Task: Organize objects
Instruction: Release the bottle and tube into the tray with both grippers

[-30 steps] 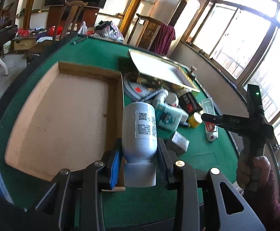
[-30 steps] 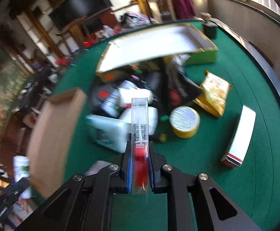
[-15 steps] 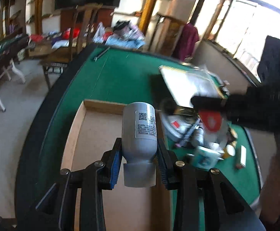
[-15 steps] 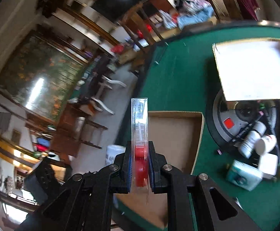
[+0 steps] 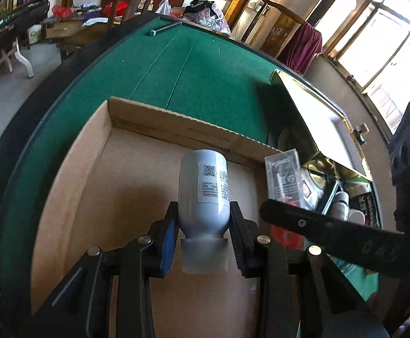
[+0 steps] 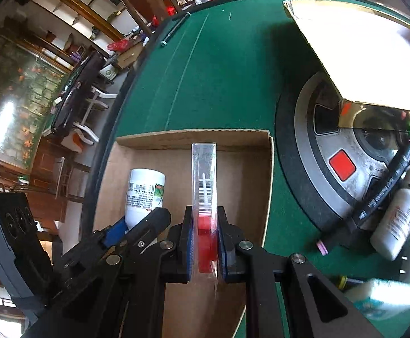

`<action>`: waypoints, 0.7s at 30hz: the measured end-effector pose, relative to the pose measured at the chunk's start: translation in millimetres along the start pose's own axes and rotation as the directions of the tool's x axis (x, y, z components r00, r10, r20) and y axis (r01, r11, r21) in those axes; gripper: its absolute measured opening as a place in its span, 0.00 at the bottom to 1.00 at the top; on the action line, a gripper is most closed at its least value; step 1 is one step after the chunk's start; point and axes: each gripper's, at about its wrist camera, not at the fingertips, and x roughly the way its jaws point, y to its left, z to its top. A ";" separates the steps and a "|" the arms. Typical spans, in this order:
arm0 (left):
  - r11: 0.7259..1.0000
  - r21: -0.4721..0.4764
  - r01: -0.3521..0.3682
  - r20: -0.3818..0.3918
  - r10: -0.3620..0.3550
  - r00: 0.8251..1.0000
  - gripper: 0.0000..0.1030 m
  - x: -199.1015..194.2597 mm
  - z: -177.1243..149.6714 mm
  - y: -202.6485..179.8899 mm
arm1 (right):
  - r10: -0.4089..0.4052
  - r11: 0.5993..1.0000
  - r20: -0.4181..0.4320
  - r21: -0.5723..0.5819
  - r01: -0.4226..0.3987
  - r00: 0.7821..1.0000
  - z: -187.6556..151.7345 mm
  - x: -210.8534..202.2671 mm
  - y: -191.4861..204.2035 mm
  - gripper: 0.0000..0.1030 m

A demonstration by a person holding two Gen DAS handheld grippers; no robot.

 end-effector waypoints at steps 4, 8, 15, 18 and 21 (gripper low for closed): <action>0.999 -0.022 0.032 0.049 -0.031 0.998 0.44 -2.3 8.6 3.3 | -0.041 0.999 0.043 -0.001 0.041 0.998 2.8 -4.2 -4.4 0.18; 0.996 -0.068 0.060 0.079 -0.054 0.995 0.54 -13.2 10.9 6.2 | -0.054 0.998 0.100 -0.014 0.056 0.994 2.2 -30.6 -9.3 0.34; 1.000 -0.003 0.009 0.191 -0.008 0.982 0.67 -84.4 -16.1 -31.7 | -0.149 0.973 0.292 -0.126 0.193 0.945 -14.3 -156.9 -4.5 0.74; 0.996 0.063 0.058 0.210 -0.070 0.975 0.69 -122.1 -30.2 -69.7 | -0.263 0.920 0.406 -0.167 0.354 0.875 -28.5 -228.4 1.4 0.82; 0.987 0.135 0.092 0.245 -0.124 0.962 0.75 -160.4 -41.4 -110.8 | -0.349 0.864 0.501 -0.154 0.479 0.792 -37.2 -308.4 9.2 0.82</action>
